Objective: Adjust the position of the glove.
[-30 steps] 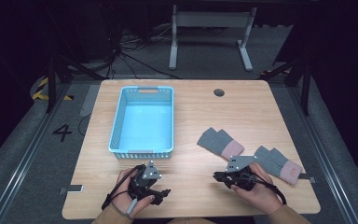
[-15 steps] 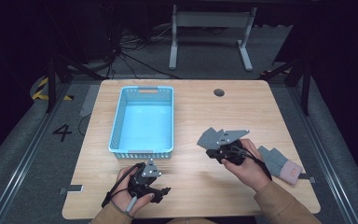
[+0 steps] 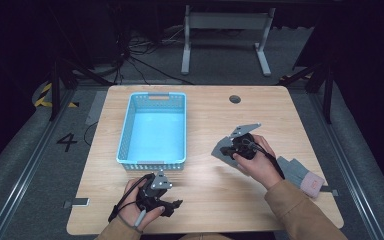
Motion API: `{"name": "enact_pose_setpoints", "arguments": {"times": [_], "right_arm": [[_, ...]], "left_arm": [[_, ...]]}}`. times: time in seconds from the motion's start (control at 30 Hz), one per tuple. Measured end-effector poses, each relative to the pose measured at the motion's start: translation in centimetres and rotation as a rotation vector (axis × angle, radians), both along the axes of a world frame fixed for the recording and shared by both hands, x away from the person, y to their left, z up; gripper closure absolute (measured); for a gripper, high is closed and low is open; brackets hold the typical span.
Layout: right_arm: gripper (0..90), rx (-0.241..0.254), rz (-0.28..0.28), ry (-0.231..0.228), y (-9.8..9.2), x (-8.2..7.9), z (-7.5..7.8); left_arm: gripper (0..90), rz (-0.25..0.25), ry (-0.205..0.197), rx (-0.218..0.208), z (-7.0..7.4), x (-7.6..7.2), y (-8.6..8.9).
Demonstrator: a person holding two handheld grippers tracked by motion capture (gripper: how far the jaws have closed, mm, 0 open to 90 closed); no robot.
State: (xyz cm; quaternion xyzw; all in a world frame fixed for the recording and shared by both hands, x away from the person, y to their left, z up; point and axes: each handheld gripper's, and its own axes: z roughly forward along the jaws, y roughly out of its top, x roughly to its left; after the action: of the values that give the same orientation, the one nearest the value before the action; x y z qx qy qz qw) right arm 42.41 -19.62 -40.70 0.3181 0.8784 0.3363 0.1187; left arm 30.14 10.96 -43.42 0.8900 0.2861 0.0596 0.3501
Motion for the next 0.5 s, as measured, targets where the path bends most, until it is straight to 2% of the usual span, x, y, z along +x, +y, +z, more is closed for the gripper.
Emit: {"name": "enact_pose_setpoints", "arguments": {"times": [0.23, 0.33, 0.5], "right_arm": [[89.8, -0.02, -0.019, 0.001, 0.1, 1.0, -0.9], [89.6, -0.04, -0.025, -0.013, 0.2, 1.4, -1.5], [89.6, -0.036, -0.034, 0.005, 0.4, 1.9, -2.0]], "left_arm": [[31.1, 0.001, 0.0, 0.001, -0.1, 0.0, 0.0], [31.1, 0.002, -0.002, -0.001, -0.1, 0.0, 0.0], [31.1, 0.002, 0.001, 0.0, -0.1, 0.1, 0.0]]}}
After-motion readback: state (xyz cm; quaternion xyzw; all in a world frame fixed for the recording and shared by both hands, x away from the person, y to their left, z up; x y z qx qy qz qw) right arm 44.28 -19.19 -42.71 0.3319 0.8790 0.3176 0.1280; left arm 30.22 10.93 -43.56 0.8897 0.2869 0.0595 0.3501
